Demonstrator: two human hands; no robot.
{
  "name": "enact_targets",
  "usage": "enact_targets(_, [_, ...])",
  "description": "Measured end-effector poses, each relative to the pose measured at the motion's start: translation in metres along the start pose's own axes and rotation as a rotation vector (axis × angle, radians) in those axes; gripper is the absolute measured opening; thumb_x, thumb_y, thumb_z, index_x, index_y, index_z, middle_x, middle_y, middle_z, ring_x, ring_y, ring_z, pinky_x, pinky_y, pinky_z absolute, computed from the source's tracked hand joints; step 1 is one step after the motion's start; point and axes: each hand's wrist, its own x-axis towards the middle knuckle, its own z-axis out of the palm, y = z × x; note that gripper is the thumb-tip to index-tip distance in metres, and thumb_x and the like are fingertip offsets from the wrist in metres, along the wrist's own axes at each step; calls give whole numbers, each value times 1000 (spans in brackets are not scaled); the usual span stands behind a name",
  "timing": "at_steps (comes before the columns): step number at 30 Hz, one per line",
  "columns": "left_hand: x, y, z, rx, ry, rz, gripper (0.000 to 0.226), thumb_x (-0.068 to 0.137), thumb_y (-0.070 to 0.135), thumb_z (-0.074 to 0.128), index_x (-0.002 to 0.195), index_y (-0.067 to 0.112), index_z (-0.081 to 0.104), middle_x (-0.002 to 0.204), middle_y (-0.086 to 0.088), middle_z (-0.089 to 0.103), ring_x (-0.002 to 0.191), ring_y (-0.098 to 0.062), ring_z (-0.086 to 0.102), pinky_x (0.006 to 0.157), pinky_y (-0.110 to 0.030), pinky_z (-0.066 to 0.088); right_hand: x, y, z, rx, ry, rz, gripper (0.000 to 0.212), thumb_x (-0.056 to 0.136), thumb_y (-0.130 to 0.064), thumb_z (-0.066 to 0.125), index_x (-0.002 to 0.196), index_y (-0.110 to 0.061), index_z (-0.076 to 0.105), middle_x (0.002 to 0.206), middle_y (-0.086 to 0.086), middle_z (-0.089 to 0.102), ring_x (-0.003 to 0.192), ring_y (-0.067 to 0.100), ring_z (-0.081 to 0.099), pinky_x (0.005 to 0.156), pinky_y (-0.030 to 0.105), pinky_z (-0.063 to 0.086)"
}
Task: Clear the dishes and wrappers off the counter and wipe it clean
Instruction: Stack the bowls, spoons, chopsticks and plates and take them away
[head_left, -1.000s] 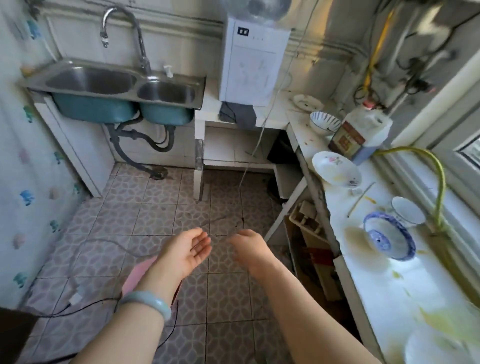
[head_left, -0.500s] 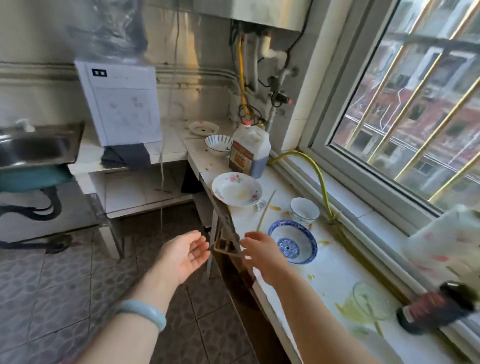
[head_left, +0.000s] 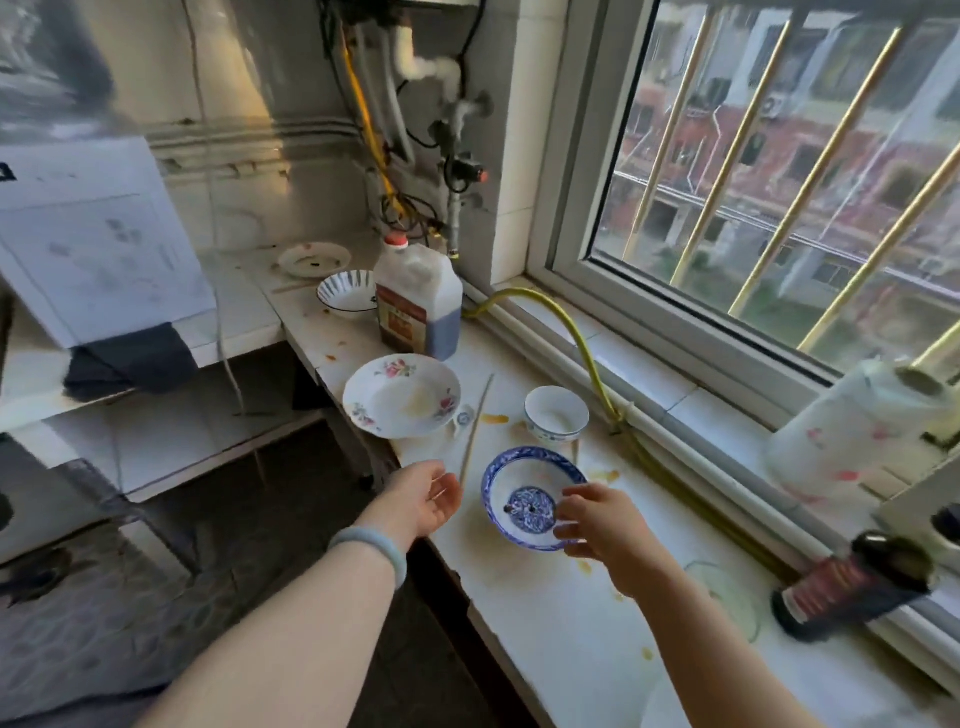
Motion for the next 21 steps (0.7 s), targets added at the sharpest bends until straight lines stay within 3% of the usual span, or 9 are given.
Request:
enact_targets(5, [49,21,27,64,-3,-13,20,97,16,55,111,3,51,76,-12,56,53,-19,55,37,-22,49,27,-25,11,-61,63,-1,23,90,-4,48,108,-8,63,88,14,65,69,24,63,61,33,51])
enact_targets(8, [70,33,35,130,15,-19,27,96,22,58,113,2,53,74,-13,60,37,-16,57,34,-18,44,43,-42,20,-88,89,-20,23,91,-5,50,110,-9,62,88,13,66,69,24,64,64,34,53])
enact_targets(13, [93,49,42,191,-4,-53,30,94,33,61,104,5,57,56,-9,60,43,-12,54,33,-14,37,61,-63,41,-107,115,-10,19,94,-10,52,111,-12,62,90,12,68,74,24,67,66,35,54])
enact_targets(21, [126,60,42,292,-102,-172,14,98,9,52,92,-1,59,42,-3,59,29,-5,50,28,-12,34,72,-69,63,-140,166,28,17,94,-11,52,107,-13,61,93,8,66,75,19,68,68,35,55])
